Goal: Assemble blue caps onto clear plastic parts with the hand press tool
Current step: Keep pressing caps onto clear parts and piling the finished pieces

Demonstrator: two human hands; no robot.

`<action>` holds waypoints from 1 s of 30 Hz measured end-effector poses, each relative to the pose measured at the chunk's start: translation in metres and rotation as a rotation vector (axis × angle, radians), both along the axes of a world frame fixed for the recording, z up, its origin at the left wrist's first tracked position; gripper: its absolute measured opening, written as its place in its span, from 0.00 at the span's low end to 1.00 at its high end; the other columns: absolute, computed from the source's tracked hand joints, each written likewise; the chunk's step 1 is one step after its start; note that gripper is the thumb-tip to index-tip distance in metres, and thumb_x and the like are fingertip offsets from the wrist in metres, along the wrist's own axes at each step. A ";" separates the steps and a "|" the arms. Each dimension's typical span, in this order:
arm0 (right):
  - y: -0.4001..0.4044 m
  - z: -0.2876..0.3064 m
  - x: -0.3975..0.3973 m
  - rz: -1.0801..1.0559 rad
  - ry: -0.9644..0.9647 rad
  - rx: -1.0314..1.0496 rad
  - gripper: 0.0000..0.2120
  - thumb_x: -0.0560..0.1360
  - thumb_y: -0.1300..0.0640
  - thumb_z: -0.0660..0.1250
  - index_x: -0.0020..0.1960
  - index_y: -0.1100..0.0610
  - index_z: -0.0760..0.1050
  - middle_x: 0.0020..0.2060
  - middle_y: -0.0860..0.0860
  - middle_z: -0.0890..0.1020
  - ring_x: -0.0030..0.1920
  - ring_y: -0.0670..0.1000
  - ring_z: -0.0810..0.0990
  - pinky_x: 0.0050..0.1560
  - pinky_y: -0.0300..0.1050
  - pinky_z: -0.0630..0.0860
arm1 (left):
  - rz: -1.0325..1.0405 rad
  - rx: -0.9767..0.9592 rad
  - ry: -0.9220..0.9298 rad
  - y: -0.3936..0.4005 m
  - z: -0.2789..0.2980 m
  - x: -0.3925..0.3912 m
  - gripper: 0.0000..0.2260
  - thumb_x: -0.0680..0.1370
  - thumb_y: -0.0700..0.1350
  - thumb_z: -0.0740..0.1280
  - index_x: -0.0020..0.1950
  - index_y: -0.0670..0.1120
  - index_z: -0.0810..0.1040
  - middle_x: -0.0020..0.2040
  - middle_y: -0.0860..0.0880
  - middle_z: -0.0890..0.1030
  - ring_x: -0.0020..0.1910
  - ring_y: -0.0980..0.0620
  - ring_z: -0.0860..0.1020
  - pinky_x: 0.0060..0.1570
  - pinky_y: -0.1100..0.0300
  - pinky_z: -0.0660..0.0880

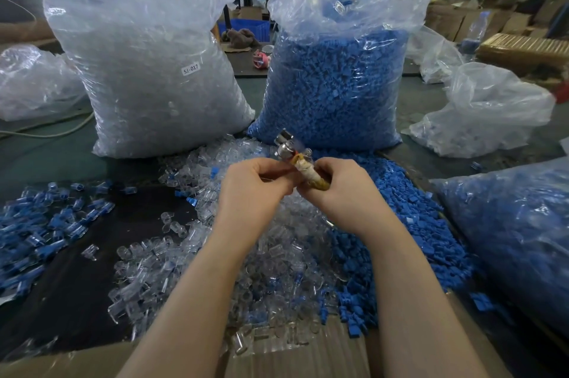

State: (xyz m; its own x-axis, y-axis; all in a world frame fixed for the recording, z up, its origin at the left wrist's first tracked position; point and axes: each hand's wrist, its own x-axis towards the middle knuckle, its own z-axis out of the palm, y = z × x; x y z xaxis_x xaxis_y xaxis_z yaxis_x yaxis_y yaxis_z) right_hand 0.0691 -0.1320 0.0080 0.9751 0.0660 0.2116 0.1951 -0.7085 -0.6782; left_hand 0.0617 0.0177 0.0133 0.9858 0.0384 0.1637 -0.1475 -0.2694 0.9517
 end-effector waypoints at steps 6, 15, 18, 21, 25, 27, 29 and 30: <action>0.001 0.000 0.000 -0.023 -0.023 0.315 0.05 0.73 0.54 0.71 0.40 0.54 0.78 0.31 0.49 0.79 0.31 0.44 0.72 0.35 0.44 0.70 | 0.022 -0.208 0.065 0.002 0.002 0.001 0.05 0.73 0.40 0.74 0.41 0.51 0.84 0.32 0.52 0.84 0.33 0.58 0.80 0.38 0.67 0.79; 0.007 -0.001 0.002 -0.084 -0.109 0.363 0.08 0.74 0.53 0.71 0.39 0.50 0.75 0.25 0.37 0.75 0.28 0.41 0.71 0.35 0.41 0.66 | 0.077 -0.348 0.085 0.000 0.002 0.001 0.07 0.74 0.35 0.73 0.44 0.47 0.83 0.38 0.50 0.86 0.40 0.56 0.84 0.39 0.68 0.78; 0.008 -0.001 0.000 -0.086 -0.120 0.359 0.09 0.74 0.52 0.72 0.37 0.49 0.74 0.25 0.37 0.74 0.28 0.42 0.70 0.35 0.42 0.66 | 0.128 -0.350 0.054 0.002 0.000 0.001 0.05 0.73 0.36 0.74 0.44 0.46 0.84 0.37 0.50 0.86 0.39 0.56 0.84 0.39 0.67 0.78; 0.010 0.000 -0.001 -0.084 -0.125 0.343 0.09 0.74 0.51 0.72 0.38 0.49 0.74 0.27 0.40 0.76 0.30 0.43 0.71 0.36 0.46 0.70 | 0.139 -0.365 0.041 0.003 0.000 0.000 0.03 0.74 0.38 0.74 0.46 0.43 0.84 0.36 0.49 0.85 0.37 0.55 0.84 0.36 0.68 0.77; 0.013 0.001 -0.003 -0.092 -0.161 0.305 0.08 0.73 0.51 0.72 0.39 0.51 0.75 0.32 0.47 0.80 0.35 0.49 0.77 0.40 0.54 0.77 | 0.137 -0.358 0.037 0.002 0.002 -0.001 0.03 0.73 0.37 0.74 0.46 0.42 0.84 0.36 0.49 0.85 0.37 0.54 0.84 0.36 0.67 0.78; 0.014 0.000 -0.003 -0.109 -0.193 0.270 0.09 0.73 0.51 0.72 0.39 0.51 0.75 0.32 0.46 0.79 0.34 0.49 0.77 0.39 0.54 0.76 | 0.134 -0.347 0.028 0.000 0.003 -0.001 0.03 0.73 0.37 0.75 0.45 0.44 0.85 0.36 0.48 0.85 0.38 0.54 0.84 0.37 0.66 0.78; 0.015 0.000 -0.002 -0.137 -0.223 0.219 0.10 0.73 0.51 0.71 0.38 0.51 0.73 0.30 0.45 0.77 0.33 0.49 0.75 0.37 0.53 0.75 | 0.149 -0.309 0.008 -0.002 0.003 -0.002 0.05 0.72 0.36 0.75 0.43 0.46 0.85 0.36 0.49 0.86 0.38 0.53 0.85 0.38 0.64 0.80; 0.015 -0.001 -0.002 -0.153 -0.237 0.198 0.11 0.72 0.50 0.71 0.36 0.50 0.71 0.29 0.44 0.76 0.33 0.49 0.75 0.36 0.52 0.74 | 0.159 -0.282 -0.003 -0.003 0.004 -0.002 0.06 0.72 0.36 0.75 0.42 0.47 0.85 0.36 0.50 0.85 0.39 0.52 0.85 0.39 0.62 0.81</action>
